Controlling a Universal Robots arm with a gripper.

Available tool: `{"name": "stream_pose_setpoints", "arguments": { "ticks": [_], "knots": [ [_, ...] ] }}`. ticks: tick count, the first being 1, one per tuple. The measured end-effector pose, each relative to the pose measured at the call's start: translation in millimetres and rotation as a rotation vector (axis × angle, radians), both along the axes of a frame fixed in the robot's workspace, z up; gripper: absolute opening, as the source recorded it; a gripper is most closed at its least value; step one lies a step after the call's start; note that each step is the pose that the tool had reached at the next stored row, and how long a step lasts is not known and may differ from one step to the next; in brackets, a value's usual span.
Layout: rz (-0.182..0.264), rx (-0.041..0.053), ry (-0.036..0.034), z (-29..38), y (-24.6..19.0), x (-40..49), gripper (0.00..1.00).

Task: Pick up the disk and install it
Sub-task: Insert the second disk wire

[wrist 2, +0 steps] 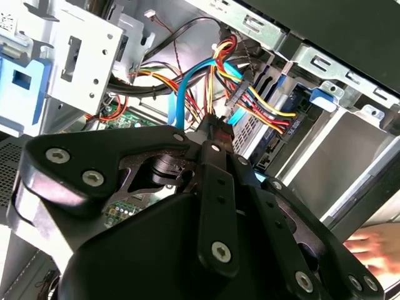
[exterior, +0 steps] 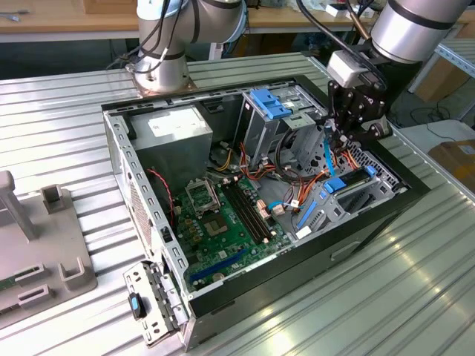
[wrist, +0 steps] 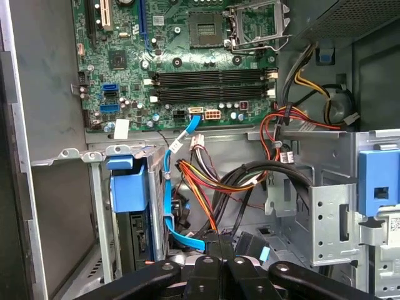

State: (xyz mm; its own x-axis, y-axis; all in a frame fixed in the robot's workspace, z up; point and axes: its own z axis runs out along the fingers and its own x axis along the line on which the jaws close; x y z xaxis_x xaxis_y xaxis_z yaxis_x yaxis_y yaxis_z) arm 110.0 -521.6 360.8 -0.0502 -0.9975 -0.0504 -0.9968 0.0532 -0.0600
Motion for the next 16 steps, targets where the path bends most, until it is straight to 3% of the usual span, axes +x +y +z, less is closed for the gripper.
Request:
{"name": "stream_pose_setpoints", "arguments": {
  "ticks": [4, 9, 14, 16],
  "knots": [
    [0.0, 0.0002, 0.0, 9.3, 6.8, 0.0, 0.11],
    [0.0, 0.0001, 0.0, 16.1, 11.3, 0.0, 0.11],
    [0.0, 0.0001, 0.0, 24.3, 19.8, 0.0, 0.11],
    [0.0, 0.0, 0.0, 27.4, 25.2, 0.0, 0.11]
  ]
}}
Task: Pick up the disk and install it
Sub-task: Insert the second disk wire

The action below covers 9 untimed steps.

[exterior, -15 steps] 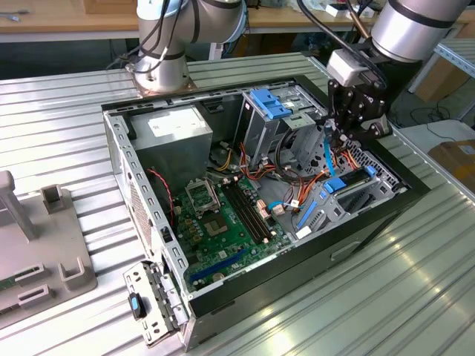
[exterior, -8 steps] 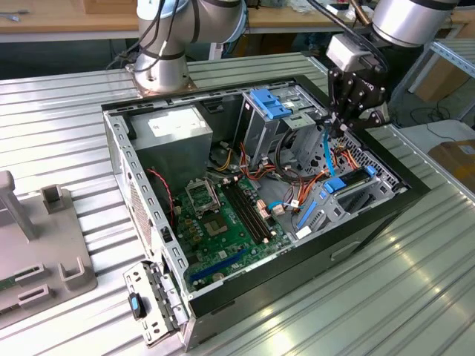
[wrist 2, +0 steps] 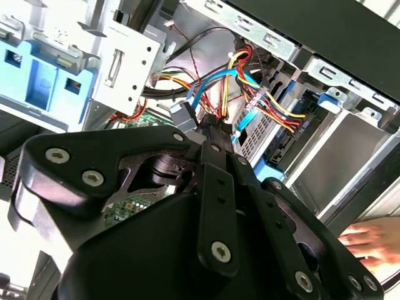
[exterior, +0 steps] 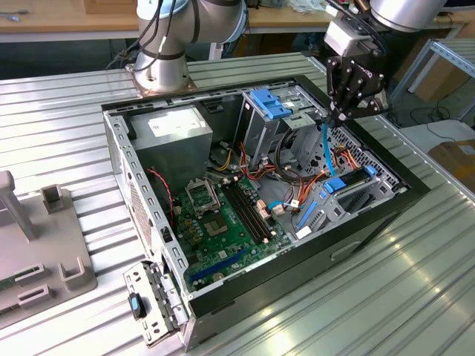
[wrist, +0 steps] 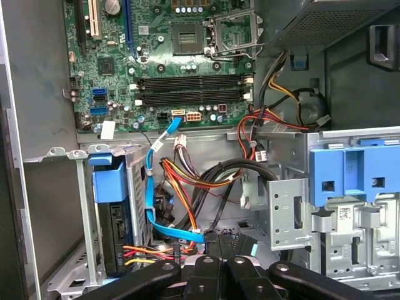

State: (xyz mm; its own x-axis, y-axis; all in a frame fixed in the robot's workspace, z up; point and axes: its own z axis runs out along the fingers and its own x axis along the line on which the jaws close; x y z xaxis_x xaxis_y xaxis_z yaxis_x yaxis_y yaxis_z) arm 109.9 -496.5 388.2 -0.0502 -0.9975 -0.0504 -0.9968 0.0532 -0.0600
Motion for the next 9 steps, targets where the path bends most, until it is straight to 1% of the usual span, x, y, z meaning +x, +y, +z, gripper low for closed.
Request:
{"name": "stream_pose_setpoints", "arguments": {
  "ticks": [1, 2, 9],
  "knots": [
    [0.0, 0.0001, 0.0, 1.8, 5.1, 0.0, 0.11],
    [0.0, 0.0, 0.0, 2.6, 6.7, 0.0, 0.11],
    [0.0, 0.0, 0.0, 4.4, 7.8, 0.0, 0.11]
  ]
}}
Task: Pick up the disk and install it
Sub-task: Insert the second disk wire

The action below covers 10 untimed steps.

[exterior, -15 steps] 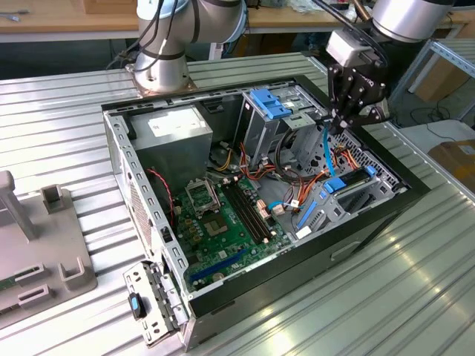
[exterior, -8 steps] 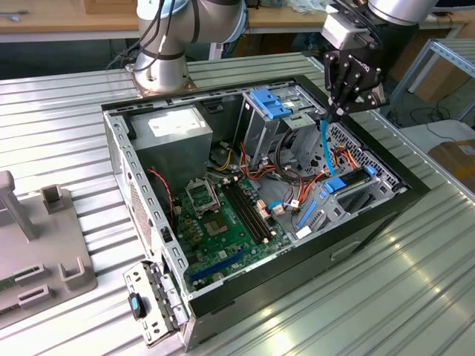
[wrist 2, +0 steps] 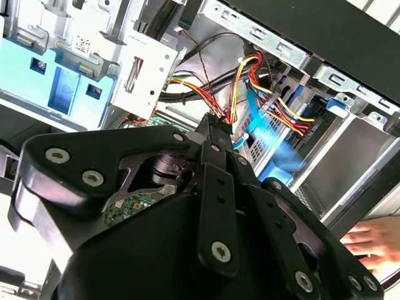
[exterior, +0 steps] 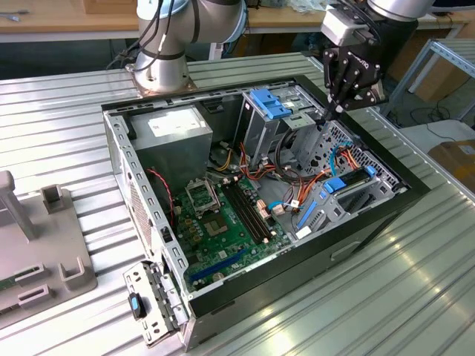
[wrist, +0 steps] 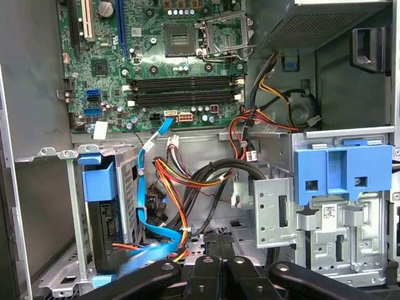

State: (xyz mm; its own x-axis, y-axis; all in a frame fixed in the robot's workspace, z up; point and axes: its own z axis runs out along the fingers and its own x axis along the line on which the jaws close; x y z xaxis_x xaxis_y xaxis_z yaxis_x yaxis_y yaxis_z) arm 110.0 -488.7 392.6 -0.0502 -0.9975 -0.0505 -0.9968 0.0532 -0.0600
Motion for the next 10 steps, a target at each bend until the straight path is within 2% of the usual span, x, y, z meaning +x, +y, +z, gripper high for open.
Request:
{"name": "stream_pose_setpoints", "arguments": {
  "ticks": [4, 6, 8, 9, 10],
  "knots": [
    [0.0, 0.0001, 0.0, 0.0, 0.0, 0.0, 0.11],
    [0.0, 0.0002, 0.0001, 0.0, -0.9, 3.3, 0.11],
    [0.0, 0.0002, 0.0002, 0.0, -3.3, 5.1, 0.11],
    [0.0, 0.0001, 0.0002, 0.0, -6.3, 5.7, 0.11],
    [-0.001, 0.0002, 0.0002, 0.0, -11.4, 6.0, 0.11]
  ]
}}
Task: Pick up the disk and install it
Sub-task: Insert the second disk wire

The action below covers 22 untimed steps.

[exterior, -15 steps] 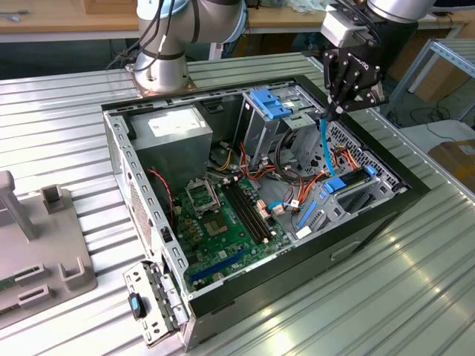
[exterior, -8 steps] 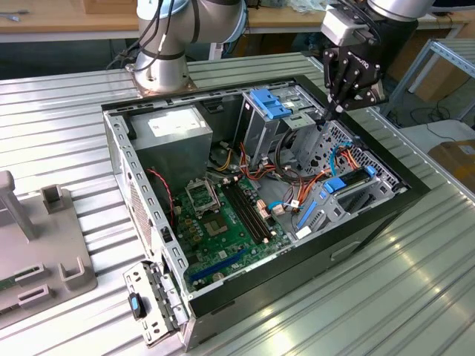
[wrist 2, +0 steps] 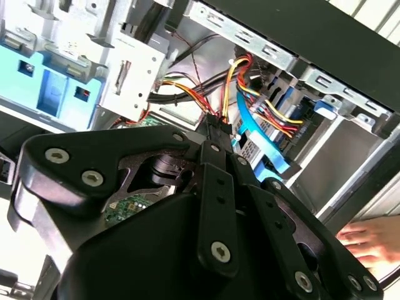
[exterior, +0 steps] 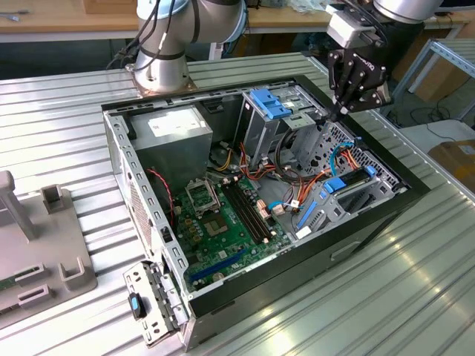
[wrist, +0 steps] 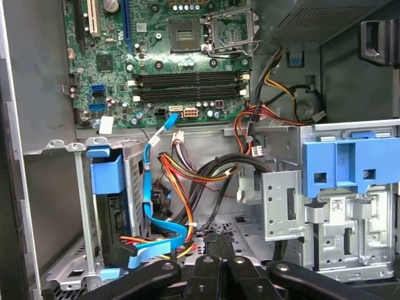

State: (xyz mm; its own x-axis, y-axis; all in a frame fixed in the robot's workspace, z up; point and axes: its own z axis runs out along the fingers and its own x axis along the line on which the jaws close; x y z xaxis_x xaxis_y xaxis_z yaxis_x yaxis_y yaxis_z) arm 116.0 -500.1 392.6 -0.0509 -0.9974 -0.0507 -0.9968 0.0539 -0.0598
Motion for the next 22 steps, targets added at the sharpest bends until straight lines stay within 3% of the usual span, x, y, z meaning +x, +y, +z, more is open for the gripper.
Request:
{"name": "stream_pose_setpoints", "arguments": {
  "ticks": [3, 6, 12, 16, 19, 22],
  "knots": [
    [-0.001, -0.0001, -0.0001, 0.0, -8.0, 0.8, 0.11],
    [-0.001, -0.0067, 0.0, 0.0, -10.3, 1.2, 0.11],
    [-0.003, -0.0076, 0.0003, 5.0, -11.7, 5.6, 0.11],
    [-0.003, -0.0108, 0.0003, 5.1, -20.7, 7.6, 0.11],
    [-0.003, -0.0114, 0.0003, 5.1, -24.4, 7.7, 0.11],
    [-0.003, -0.0112, 0.0003, 5.1, -24.5, 7.3, 0.11]
  ]
}}
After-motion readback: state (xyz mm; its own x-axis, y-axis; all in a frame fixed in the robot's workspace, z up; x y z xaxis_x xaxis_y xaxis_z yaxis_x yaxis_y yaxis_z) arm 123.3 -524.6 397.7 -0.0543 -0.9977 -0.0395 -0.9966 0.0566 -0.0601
